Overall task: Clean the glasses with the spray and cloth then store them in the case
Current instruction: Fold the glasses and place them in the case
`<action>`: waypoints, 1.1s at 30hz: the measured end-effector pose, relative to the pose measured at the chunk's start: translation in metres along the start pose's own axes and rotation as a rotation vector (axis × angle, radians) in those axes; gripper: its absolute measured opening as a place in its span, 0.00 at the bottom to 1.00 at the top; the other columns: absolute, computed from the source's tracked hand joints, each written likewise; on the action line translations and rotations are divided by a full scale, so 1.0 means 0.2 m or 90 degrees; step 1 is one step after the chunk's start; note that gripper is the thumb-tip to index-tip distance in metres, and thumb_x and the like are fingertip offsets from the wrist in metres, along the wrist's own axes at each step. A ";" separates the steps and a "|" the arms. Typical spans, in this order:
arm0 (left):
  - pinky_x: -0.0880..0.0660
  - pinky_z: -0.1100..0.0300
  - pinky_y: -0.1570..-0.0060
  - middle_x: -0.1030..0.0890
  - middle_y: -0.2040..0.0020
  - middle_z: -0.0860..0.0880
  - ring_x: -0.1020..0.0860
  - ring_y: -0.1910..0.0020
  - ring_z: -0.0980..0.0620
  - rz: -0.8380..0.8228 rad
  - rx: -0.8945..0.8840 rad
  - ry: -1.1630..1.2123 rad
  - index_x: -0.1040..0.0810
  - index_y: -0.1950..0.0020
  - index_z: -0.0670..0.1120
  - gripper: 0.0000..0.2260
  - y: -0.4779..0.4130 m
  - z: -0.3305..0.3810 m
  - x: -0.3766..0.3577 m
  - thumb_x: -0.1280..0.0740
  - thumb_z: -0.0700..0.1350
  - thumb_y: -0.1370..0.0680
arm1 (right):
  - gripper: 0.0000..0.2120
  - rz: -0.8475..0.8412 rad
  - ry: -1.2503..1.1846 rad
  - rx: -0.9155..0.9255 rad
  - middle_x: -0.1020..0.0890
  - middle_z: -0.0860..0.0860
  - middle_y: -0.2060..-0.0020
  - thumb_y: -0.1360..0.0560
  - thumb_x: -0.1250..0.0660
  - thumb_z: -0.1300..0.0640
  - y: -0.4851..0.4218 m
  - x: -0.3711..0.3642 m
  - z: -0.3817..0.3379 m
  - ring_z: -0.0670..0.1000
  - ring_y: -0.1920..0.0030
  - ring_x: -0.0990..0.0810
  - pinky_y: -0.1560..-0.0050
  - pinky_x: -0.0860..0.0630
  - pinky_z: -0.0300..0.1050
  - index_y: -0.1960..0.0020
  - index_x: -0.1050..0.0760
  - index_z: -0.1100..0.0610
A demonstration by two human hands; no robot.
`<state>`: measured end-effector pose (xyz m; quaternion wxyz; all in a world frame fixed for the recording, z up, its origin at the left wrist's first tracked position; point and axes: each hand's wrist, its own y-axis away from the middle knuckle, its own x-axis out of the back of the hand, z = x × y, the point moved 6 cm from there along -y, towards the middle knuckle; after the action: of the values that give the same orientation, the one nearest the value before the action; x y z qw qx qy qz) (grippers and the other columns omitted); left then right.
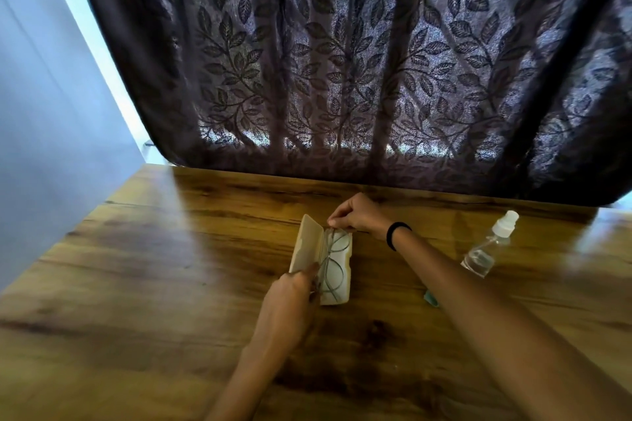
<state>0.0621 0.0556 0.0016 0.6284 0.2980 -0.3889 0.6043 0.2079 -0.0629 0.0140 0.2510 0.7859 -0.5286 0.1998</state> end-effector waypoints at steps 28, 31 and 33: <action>0.22 0.61 0.49 0.19 0.43 0.47 0.20 0.47 0.53 -0.003 0.041 -0.095 0.26 0.40 0.46 0.13 0.00 0.08 0.04 0.35 0.42 0.24 | 0.04 0.183 -0.070 0.073 0.17 0.52 0.57 0.32 0.27 0.60 0.04 -0.06 0.15 0.37 0.62 0.26 0.65 0.30 0.23 0.57 0.19 0.58; 0.22 0.60 0.48 0.20 0.42 0.46 0.20 0.47 0.53 -0.004 0.034 -0.092 0.26 0.40 0.46 0.14 0.00 0.09 0.04 0.34 0.41 0.25 | 0.04 0.187 -0.071 0.073 0.19 0.49 0.59 0.31 0.28 0.58 0.05 -0.06 0.16 0.36 0.62 0.27 0.65 0.32 0.20 0.57 0.20 0.58; 0.24 0.61 0.47 0.21 0.41 0.46 0.22 0.44 0.51 -0.002 0.022 -0.094 0.25 0.40 0.47 0.13 0.00 0.10 0.05 0.34 0.42 0.25 | 0.05 0.190 -0.078 0.066 0.20 0.47 0.60 0.29 0.29 0.56 0.05 -0.06 0.17 0.37 0.62 0.27 0.65 0.32 0.22 0.56 0.20 0.57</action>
<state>0.0595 0.0447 0.0201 0.5936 0.3531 -0.4231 0.5865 0.1957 -0.0793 -0.0182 0.1450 0.7214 -0.6426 0.2134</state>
